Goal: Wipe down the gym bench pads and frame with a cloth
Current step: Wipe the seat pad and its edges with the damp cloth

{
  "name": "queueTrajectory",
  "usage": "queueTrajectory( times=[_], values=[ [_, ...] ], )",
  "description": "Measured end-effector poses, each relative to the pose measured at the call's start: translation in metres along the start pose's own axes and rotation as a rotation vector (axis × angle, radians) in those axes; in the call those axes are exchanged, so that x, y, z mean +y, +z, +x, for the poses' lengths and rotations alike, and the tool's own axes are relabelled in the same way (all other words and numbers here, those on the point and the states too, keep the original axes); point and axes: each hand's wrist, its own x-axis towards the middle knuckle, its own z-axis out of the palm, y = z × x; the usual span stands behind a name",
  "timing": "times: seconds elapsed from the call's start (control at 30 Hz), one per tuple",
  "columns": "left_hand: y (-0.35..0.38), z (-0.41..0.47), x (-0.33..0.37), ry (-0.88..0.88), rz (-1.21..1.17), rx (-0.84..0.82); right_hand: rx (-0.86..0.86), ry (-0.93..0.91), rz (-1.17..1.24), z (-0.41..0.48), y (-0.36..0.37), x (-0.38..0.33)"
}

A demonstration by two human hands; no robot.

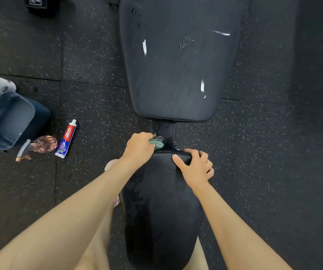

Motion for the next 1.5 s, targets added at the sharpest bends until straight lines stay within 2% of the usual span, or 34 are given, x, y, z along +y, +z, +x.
queueTrajectory(
  times=[0.13,0.27,0.47,0.77,0.83,0.97,1.03,1.13,1.23,1.37,1.5],
  values=[
    [0.022,0.008,0.037,0.088,0.065,-0.051,-0.003,0.001,-0.004,0.003,0.002,0.002],
    [0.038,0.012,0.07,0.176,0.124,-0.187,-0.001,0.031,-0.032,0.006,0.003,0.002],
    [0.015,0.021,0.05,0.177,0.05,-0.304,0.007,0.022,0.085,0.006,0.005,0.003],
    [-0.016,0.012,-0.012,0.064,0.044,-0.218,-0.048,0.031,0.04,0.01,0.004,0.003],
    [-0.021,0.011,-0.012,0.062,0.098,-0.225,-0.054,0.026,0.046,0.009,0.003,0.003],
    [-0.031,0.016,0.0,-0.069,0.262,-0.21,-0.058,0.028,0.048,0.009,0.002,0.001],
    [-0.032,0.018,0.005,-0.089,0.199,-0.178,-0.055,0.021,0.029,0.009,0.002,0.001],
    [-0.016,0.015,0.024,0.003,0.031,-0.192,-0.059,0.003,0.032,0.008,0.001,0.002],
    [-0.001,0.011,0.029,0.043,-0.034,-0.2,-0.054,-0.009,0.039,0.008,0.001,0.003],
    [-0.008,0.005,-0.001,-0.088,-0.11,-0.09,-0.032,-0.019,0.073,0.007,0.002,0.004],
    [-0.008,-0.006,-0.011,-0.124,-0.117,-0.002,-0.033,-0.02,0.078,0.005,0.001,0.002]
  ],
)
